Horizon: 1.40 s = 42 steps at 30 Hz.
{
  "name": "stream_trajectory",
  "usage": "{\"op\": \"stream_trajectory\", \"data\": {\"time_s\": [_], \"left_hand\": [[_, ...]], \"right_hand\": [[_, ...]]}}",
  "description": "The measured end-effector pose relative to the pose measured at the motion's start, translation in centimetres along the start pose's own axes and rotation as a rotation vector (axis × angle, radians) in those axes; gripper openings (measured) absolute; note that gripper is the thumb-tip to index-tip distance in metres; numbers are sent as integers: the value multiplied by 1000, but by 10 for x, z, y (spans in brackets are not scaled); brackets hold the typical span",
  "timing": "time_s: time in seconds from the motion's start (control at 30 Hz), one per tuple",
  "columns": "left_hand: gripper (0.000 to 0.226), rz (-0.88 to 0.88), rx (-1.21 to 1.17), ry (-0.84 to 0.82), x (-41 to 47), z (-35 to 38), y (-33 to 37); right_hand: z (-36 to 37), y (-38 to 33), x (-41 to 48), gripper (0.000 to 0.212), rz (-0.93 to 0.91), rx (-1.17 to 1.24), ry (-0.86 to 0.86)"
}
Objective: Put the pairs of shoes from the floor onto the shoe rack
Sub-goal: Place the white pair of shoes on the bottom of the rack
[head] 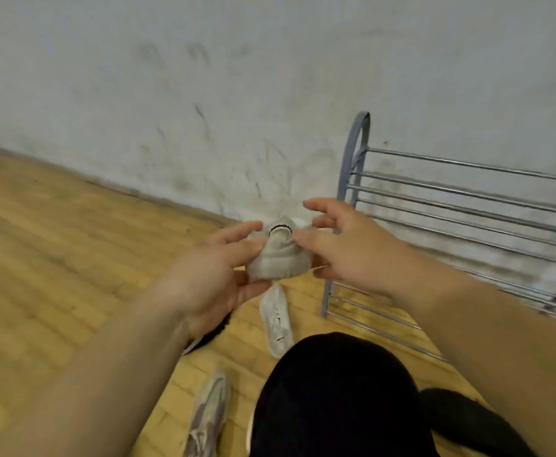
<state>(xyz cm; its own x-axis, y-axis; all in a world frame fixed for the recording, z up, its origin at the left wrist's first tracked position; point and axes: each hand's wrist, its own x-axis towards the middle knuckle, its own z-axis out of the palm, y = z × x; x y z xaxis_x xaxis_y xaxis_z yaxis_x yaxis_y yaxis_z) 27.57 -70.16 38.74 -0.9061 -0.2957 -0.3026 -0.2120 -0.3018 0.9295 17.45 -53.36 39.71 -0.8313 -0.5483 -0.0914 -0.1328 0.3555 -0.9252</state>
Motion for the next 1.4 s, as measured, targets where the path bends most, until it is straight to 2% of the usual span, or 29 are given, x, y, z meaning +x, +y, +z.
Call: {"op": "stream_trajectory", "data": {"time_s": [0.2, 0.43, 0.57, 0.67, 0.8, 0.87, 1.0, 1.07, 1.13, 1.23, 1.4], "left_hand": [[30, -51, -119, 165, 9, -102, -31], [31, -154, -163, 180, 44, -134, -77], [31, -189, -187, 96, 86, -109, -94], [32, -200, -145, 16, 121, -83, -113], [30, -238, -47, -31, 166, -68, -153], [37, -269, 60, -9, 191, -74, -185], [61, -346, 389, 152, 235, -96, -261], [65, -393, 489, 129, 249, -100, -296], [65, -429, 522, 71, 261, -98, -321], [67, -450, 516, 46, 280, -96, -356], [65, -384, 602, 126, 291, -90, -385]], "right_hand": [[99, -9, 54, 74, 42, -122, -355], [127, 19, 90, 82, 84, -352, -533], [98, 40, 113, 86, 138, -383, -519], [73, 80, 123, 95, 126, -464, -478], [52, 143, 138, 93, 172, -416, -405], [44, 179, 145, 95, 225, -366, -382], [44, 264, 147, 105, 338, -300, -378], [48, 305, 139, 111, 426, -251, -380], [51, 336, 128, 118, 474, -231, -394], [55, 359, 111, 115, 475, -244, -414], [58, 379, 90, 107, 490, -139, -290]]}}
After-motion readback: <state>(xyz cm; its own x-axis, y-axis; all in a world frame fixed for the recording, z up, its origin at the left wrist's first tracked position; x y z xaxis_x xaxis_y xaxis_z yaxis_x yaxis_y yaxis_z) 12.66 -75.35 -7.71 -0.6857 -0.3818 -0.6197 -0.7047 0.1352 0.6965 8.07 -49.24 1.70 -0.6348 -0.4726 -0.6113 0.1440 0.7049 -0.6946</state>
